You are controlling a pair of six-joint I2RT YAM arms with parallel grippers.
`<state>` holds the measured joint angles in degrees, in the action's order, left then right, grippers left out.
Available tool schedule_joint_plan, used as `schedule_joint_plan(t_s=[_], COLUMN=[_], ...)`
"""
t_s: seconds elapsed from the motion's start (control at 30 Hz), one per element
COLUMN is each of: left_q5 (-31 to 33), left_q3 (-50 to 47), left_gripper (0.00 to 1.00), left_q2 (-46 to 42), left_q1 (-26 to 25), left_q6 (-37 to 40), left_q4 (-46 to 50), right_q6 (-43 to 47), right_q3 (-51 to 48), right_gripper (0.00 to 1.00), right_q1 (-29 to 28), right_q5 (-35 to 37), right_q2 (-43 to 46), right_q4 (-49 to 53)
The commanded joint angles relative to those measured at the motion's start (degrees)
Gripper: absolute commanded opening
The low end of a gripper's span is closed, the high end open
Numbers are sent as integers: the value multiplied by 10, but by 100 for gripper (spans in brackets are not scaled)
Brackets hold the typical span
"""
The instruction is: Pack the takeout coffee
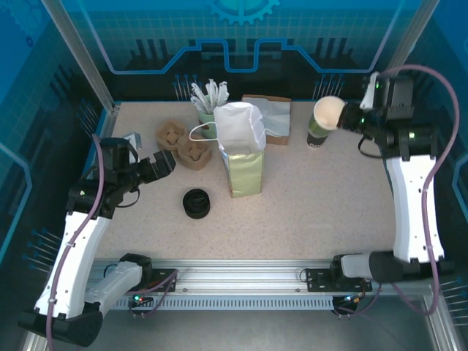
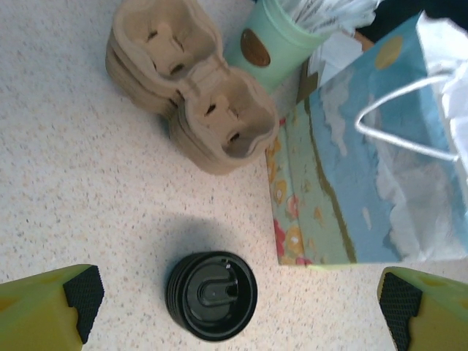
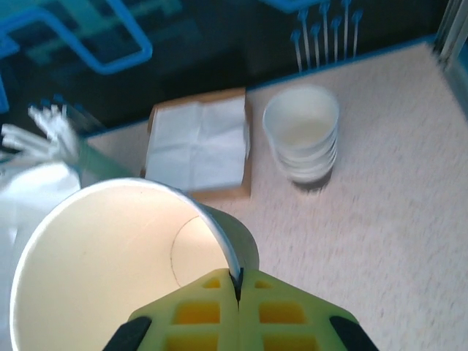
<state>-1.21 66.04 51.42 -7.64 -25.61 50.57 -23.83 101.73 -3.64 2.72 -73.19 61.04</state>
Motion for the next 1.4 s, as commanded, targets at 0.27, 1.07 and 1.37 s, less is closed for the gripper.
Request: schedule_joint_plan(t_s=[0.27,1.07,1.37], left_q5=[-42,-34,-21], left_q3=[-107,-228,-220], left_gripper=[97,85,84], left_q2=[-11,57,89], left_q1=[-18,-59,-76], left_q6=[-41,-63,-71], left_q4=[17,-93,-104], right_q6=[-120,-203,-205], right_q3=[-383,-570,-562], right_gripper=[0,0,0], right_q1=[-187,-519,-538], right_q5=[39,189,199], right_q2=[218,97,48], right_q4=[-135,-367,-374])
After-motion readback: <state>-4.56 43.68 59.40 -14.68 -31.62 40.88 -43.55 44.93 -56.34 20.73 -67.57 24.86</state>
